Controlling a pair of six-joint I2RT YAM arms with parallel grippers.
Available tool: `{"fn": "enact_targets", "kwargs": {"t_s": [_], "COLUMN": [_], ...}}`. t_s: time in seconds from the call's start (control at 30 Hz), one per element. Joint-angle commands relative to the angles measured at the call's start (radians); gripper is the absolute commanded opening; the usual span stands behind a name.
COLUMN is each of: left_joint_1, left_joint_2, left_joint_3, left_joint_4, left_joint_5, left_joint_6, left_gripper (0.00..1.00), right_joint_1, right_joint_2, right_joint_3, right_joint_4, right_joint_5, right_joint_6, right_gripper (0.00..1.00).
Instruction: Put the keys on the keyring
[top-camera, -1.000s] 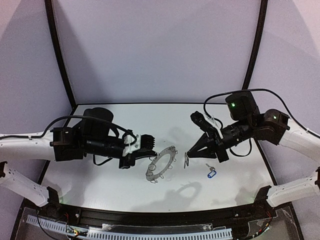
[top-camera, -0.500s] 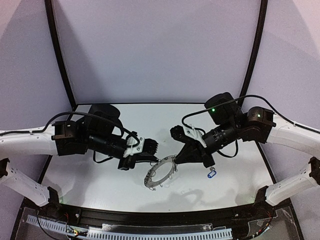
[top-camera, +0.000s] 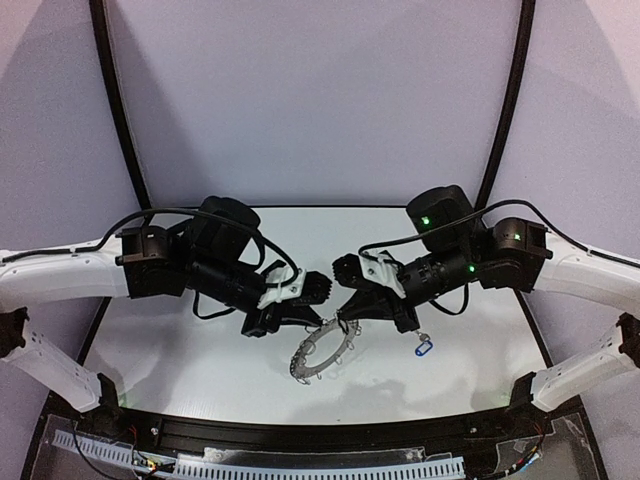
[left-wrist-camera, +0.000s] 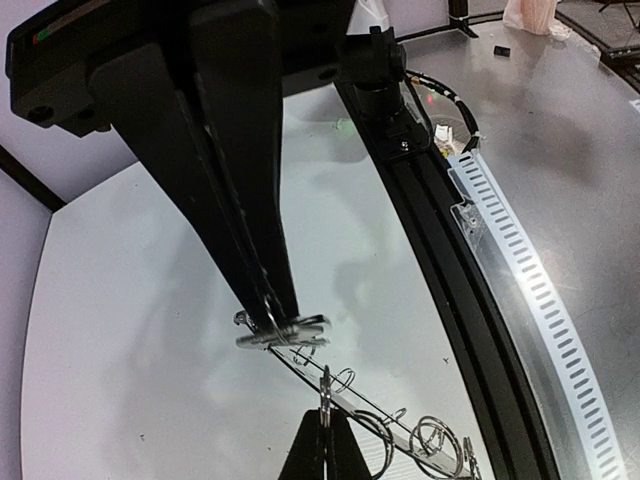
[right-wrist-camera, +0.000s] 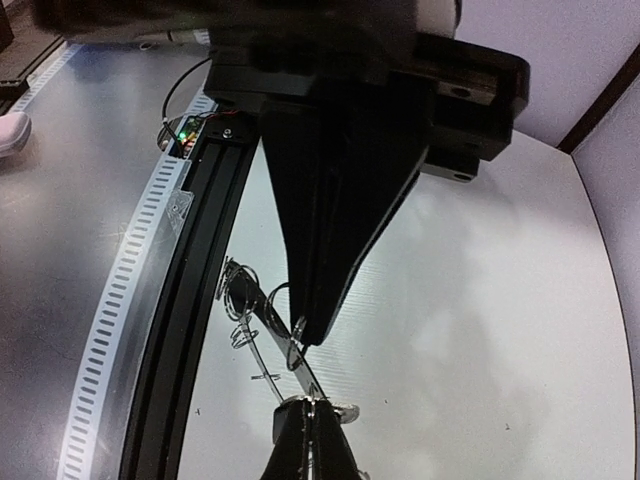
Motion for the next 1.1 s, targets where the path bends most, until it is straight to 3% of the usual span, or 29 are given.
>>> {"fn": "enact_targets", "kwargs": {"t_s": [0.0, 0.43, 0.77, 1.07], "left_joint_1": [-0.002, -0.002, -0.002, -0.002], "left_joint_2": [0.021, 0.034, -0.044, -0.049], "left_joint_3": [0.062, 0.076, -0.037, -0.044], "left_joint_4": [-0.057, -0.058, 0.132, 0.135], "left_joint_5": [0.039, 0.065, 0.07, 0.05], "left_joint_6": [-0.041, -0.074, -0.15, -0.189], "left_gripper": [0.01, 0.01, 0.01, 0.01], "right_joint_1": [0.033, 0.056, 0.063, 0.062], "right_joint_2": [0.019, 0.028, -0.02, -0.058], "right_joint_3": [-0.013, -0.025, -0.076, -0.094], "right_joint_4": [0.024, 0.026, 0.07, 0.085], "right_joint_5": [0.042, 0.062, 0.059, 0.041], "right_joint_6": [-0.06, -0.092, -0.084, -0.075], "right_gripper": [0.0, 0.0, 0.0, 0.0]}}
